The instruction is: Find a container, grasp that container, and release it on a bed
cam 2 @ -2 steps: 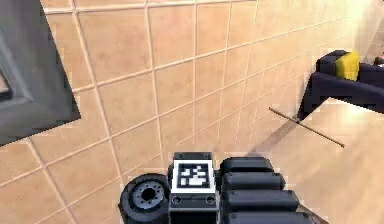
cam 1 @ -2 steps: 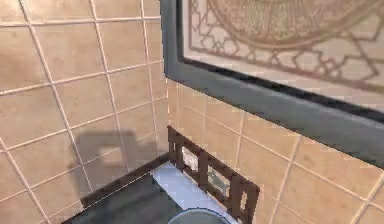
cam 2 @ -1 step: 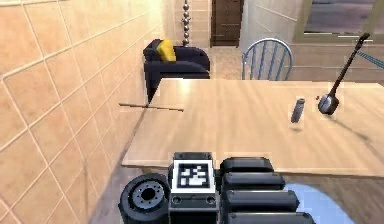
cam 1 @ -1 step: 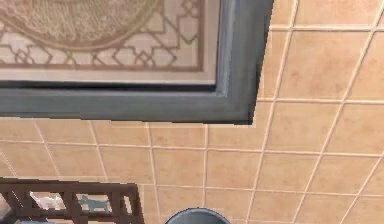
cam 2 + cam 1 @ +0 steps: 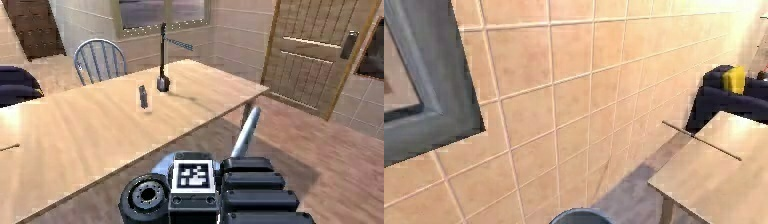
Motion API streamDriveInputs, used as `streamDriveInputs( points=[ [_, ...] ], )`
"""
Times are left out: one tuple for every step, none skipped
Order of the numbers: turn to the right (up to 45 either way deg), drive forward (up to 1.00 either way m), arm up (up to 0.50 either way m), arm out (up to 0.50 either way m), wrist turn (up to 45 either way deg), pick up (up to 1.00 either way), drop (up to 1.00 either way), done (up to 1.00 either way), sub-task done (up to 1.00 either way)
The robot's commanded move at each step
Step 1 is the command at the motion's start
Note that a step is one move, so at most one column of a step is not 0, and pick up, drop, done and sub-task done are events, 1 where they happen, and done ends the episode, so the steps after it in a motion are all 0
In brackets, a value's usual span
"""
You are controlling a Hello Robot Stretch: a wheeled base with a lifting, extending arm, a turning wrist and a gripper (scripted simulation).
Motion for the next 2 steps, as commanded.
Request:
streamDriveInputs(
  points=[
    [-45.0, 0.0, 0.0, 0.0, 0.0, 0.0, 0.0, 0.0, 0.0],
    [-45.0, 0.0, 0.0, 0.0, 0.0, 0.0, 0.0, 0.0, 0.0]
  ],
)
